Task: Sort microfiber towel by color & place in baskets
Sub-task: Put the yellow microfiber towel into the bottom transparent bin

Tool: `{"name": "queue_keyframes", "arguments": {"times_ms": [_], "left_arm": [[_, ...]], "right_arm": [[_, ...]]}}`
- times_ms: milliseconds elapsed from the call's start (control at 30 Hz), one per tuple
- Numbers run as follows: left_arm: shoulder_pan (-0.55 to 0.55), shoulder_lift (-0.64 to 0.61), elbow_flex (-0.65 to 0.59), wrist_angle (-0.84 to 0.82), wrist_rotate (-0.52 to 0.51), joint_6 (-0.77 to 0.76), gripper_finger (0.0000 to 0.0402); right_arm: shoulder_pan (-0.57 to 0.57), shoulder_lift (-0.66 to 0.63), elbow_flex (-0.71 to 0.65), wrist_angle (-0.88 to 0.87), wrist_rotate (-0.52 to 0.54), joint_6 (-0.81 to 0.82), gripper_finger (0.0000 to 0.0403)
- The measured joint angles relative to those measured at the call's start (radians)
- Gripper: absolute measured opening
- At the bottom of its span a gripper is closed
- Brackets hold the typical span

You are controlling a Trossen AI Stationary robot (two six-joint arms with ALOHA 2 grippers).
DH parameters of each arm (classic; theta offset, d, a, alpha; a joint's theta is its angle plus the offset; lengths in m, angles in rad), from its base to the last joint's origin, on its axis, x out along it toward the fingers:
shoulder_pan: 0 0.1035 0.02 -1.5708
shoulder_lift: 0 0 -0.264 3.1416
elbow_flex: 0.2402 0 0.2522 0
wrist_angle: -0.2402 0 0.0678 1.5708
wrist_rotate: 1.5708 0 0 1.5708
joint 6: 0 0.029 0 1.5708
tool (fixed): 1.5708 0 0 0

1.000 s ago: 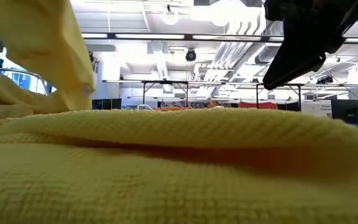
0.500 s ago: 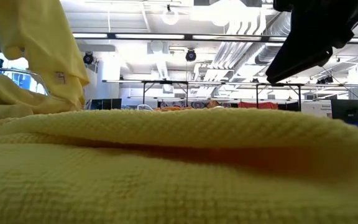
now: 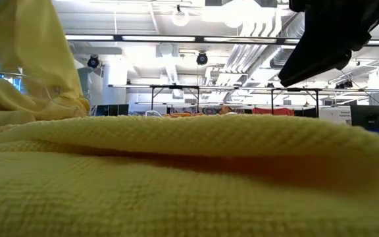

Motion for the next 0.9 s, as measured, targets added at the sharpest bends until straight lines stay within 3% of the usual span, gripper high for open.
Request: {"name": "queue_keyframes", "arguments": {"times_ms": [267,500,733,833,900], "left_arm": [[0.003,0.036,-0.315,0.105,0.087,-0.141,0.0],[0.051,0.144,-0.484,0.197,-0.014,-0.147,0.0],[0.319,0.233,-0.486,0.183,-0.003,-0.122,0.0],[0.489,0.253,-0.486,0.257,0.015,-0.038,0.0],[0.593,0.269,-0.485,0.37,0.108,0.098,0.0]], "right_arm": [[-0.002,0.0,0.0,0.0,0.013,-0.013,0.0124],[-0.002,0.0,0.0,0.0,0.013,-0.016,0.0124],[-0.002,0.0,0.0,0.0,0.014,0.003,0.0124],[-0.002,0.0,0.0,0.002,0.014,0.003,0.0124],[-0.002,0.0,0.0,0.01,0.014,0.003,0.0124]]}}
